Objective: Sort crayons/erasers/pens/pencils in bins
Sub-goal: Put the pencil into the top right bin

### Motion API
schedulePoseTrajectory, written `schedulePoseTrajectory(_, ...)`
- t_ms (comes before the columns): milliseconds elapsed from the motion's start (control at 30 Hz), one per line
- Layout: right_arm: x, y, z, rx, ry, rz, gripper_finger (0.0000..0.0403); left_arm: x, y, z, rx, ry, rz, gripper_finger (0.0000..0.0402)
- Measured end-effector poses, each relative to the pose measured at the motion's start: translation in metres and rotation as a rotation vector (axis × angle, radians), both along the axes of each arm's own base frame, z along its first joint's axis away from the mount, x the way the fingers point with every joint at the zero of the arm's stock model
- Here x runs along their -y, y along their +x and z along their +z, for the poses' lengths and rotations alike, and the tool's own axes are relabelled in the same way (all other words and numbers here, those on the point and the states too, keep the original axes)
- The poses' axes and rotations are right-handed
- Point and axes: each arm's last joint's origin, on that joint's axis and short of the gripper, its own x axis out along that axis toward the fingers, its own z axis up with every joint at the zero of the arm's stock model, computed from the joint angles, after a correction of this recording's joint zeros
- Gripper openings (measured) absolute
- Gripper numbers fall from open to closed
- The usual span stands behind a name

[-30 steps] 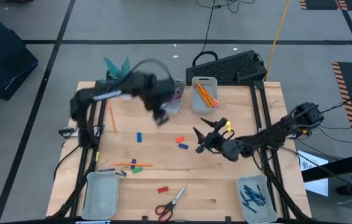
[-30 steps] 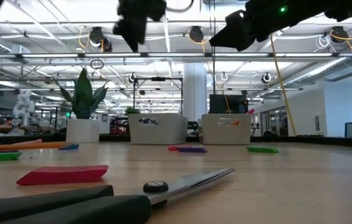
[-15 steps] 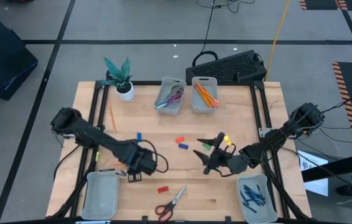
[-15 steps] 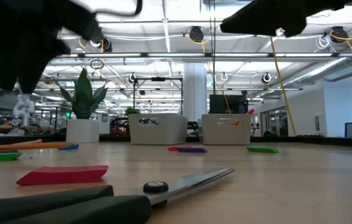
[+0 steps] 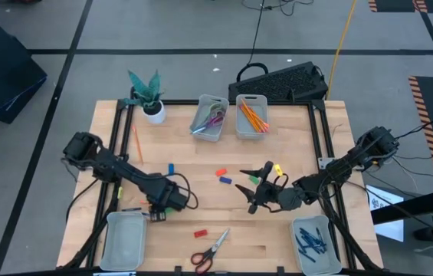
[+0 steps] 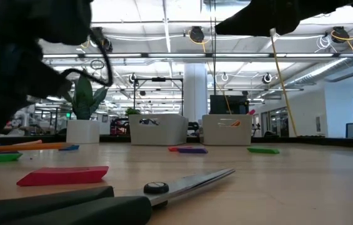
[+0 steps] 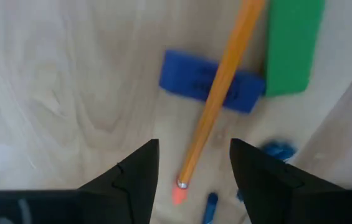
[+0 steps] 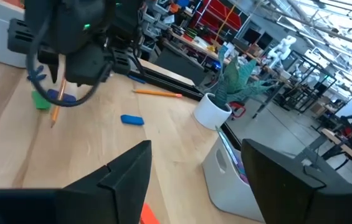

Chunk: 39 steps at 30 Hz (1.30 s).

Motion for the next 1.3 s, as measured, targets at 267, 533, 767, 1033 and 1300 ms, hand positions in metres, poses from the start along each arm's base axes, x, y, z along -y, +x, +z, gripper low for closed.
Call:
schedulePoseTrajectory(267, 0.000, 0.000, 0.000, 0.010, 0.022, -0.003, 0.0240, -0.004, -0.018, -0.018, -0.034, 0.052, -0.052, 0.0196)
schedulePoseTrajectory(533, -0.002, 0.000, -0.003, -0.029, 0.009, 0.049, 0.0240, -0.003, -0.015, -0.023, 0.008, -0.008, -0.128, 0.0078)
schedulePoseTrajectory(767, 0.003, -0.006, 0.002, -0.052, 0.041, 0.032, 0.0240, -0.003, -0.014, -0.020, 0.032, 0.001, -0.116, 0.0021)
schedulePoseTrajectory(1033, 0.025, -0.001, 0.009, -0.057, 0.180, 0.037, 0.0240, -0.008, -0.008, 0.042, 0.421, 0.132, -0.112, 0.0014)
schedulePoseTrajectory(1300, 0.030, 0.024, -0.019, -0.027, 0.370, 0.094, 0.0240, -0.012, 0.001, 0.073, 1.080, 0.224, -0.248, 0.0021)
